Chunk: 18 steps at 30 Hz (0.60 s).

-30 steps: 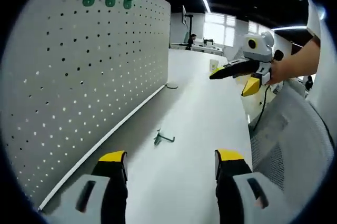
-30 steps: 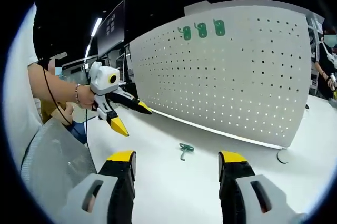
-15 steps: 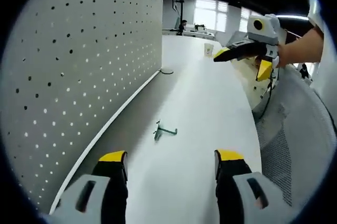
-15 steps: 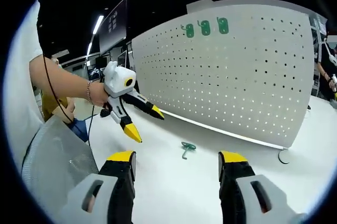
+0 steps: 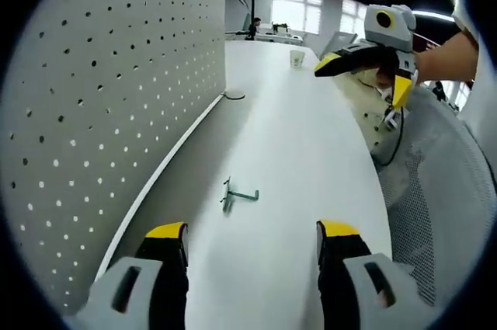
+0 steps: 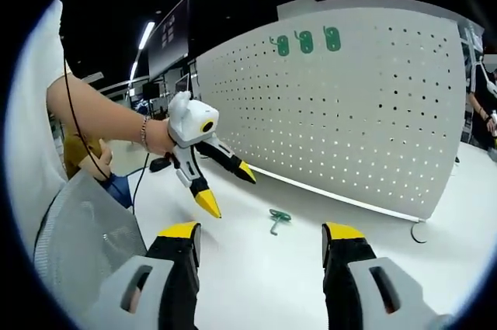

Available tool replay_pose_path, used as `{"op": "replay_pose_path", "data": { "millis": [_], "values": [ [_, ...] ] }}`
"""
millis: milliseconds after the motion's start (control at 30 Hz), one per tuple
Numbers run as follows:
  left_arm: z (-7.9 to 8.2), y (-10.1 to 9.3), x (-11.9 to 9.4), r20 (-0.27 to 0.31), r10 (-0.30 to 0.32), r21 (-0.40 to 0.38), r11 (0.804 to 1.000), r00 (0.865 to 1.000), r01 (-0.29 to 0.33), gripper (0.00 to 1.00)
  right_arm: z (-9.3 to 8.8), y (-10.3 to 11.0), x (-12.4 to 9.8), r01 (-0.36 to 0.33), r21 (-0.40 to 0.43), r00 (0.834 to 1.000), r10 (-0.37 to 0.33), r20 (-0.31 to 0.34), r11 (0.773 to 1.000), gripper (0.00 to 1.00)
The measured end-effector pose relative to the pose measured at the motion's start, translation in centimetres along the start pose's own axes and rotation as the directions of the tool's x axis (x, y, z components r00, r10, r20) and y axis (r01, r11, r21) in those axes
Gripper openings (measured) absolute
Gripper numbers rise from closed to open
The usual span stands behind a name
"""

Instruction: Insert the hook assembly into the mounting plate slot until the hook locks in place.

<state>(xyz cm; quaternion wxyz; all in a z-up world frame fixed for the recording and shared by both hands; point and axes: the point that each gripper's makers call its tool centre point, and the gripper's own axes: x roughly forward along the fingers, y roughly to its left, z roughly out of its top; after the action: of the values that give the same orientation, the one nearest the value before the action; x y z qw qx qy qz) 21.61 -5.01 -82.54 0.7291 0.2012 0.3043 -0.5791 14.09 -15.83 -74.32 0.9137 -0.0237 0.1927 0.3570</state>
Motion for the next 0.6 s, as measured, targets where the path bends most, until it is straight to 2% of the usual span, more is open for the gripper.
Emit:
{"op": "replay_pose_path", "data": {
  "millis": [333,600],
  "values": [
    [-0.3,-0.1,1.8,-0.068,-0.047,0.003,0.999,0.997,0.047,0.70,-0.3,0.0,0.0,0.005,0.003,1.000,-0.005,-0.011,1.000,0.61],
    [-0.8,-0.1,2.9,-0.140,-0.066,0.046,0.996,0.988,0.073,0.69,-0.1,-0.1,0.1,0.009,-0.005,1.000,-0.009,-0.012,1.000,0.61]
  ]
}}
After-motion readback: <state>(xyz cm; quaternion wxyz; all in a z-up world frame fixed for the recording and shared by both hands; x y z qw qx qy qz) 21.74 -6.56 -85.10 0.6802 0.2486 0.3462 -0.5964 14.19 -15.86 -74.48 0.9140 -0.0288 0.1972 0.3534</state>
